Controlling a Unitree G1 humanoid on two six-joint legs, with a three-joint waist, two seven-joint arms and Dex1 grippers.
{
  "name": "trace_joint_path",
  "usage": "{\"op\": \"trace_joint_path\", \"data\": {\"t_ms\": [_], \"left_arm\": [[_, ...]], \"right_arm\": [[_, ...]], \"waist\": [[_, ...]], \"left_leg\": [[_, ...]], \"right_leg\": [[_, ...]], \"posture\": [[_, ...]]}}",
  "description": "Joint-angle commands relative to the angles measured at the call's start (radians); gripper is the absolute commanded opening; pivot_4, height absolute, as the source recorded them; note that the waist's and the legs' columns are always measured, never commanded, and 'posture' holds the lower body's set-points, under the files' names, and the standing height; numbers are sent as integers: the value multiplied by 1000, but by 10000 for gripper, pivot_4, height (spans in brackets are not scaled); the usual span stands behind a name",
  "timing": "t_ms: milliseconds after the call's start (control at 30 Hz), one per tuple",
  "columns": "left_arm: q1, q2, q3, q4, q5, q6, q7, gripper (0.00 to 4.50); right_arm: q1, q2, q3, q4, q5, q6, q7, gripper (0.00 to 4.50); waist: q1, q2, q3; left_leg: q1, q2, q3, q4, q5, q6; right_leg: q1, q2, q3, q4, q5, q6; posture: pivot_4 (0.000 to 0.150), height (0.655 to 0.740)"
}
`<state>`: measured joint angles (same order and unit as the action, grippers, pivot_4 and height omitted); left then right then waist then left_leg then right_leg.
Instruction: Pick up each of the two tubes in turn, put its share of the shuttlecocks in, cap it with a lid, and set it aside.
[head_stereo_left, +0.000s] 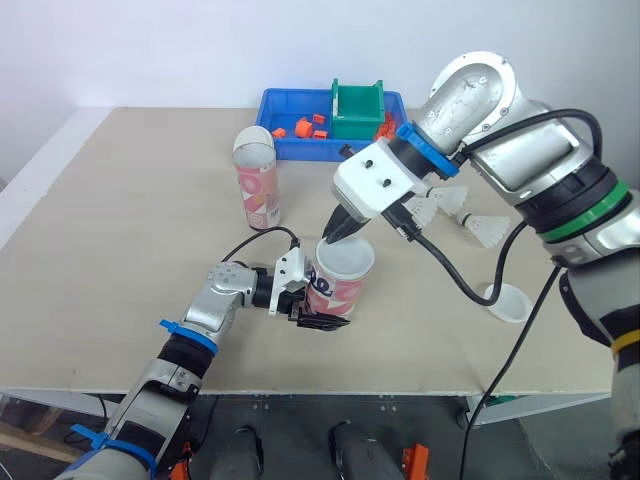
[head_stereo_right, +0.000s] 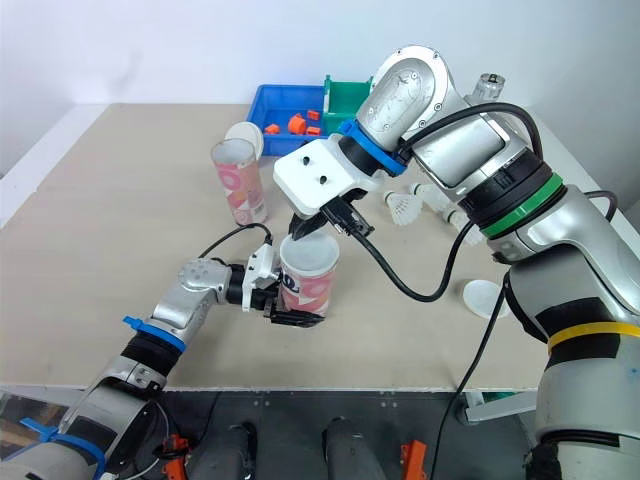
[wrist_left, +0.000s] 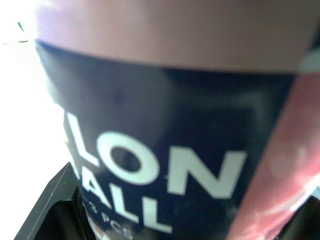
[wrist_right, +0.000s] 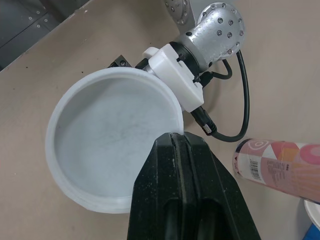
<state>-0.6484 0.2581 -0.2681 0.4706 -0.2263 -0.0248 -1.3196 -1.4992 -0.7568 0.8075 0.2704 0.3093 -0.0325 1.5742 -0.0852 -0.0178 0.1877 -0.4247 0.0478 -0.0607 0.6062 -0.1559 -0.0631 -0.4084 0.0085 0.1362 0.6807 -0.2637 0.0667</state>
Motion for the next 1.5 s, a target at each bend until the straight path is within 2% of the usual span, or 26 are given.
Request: {"op": "trace_joint_path", "data": {"t_ms": [33, 300, 567, 933, 1500], "left_arm": [[23, 29, -15, 52, 45, 19, 7, 35745], [20, 30, -13, 54, 46, 15, 8, 35745], [20, 32, -15, 56, 46, 14, 9, 35745], [16, 29, -17, 64, 45, 9, 10, 35745], [27, 30, -13, 55, 42, 9, 24, 35745]], "right_arm": [[5, -6, -55, 2, -47, -34, 40, 1128], [10, -18, -87, -21, -78, -62, 40, 1128], [69, -86, -123, -142, -56, -25, 40, 1128], [80, -63, -171, -155, -73, 1, 40, 1128], [129, -53, -93, -146, -118, -41, 40, 1128]], "waist": [[0, 0, 0], [0, 0, 0], [1, 0, 0], [1, 0, 0], [1, 0, 0]], "left_leg": [[0, 0, 0, 0, 0, 0], [0, 0, 0, 0, 0, 0], [0, 0, 0, 0, 0, 0], [0, 0, 0, 0, 0, 0], [0, 0, 0, 0, 0, 0]], "right_leg": [[0, 0, 0, 0, 0, 0], [0, 0, 0, 0, 0, 0], [0, 0, 0, 0, 0, 0], [0, 0, 0, 0, 0, 0], [0, 0, 0, 0, 0, 0]], "posture": [[1500, 7367], [1500, 7367], [1500, 7367], [1500, 7367], [1500, 7367]]}}
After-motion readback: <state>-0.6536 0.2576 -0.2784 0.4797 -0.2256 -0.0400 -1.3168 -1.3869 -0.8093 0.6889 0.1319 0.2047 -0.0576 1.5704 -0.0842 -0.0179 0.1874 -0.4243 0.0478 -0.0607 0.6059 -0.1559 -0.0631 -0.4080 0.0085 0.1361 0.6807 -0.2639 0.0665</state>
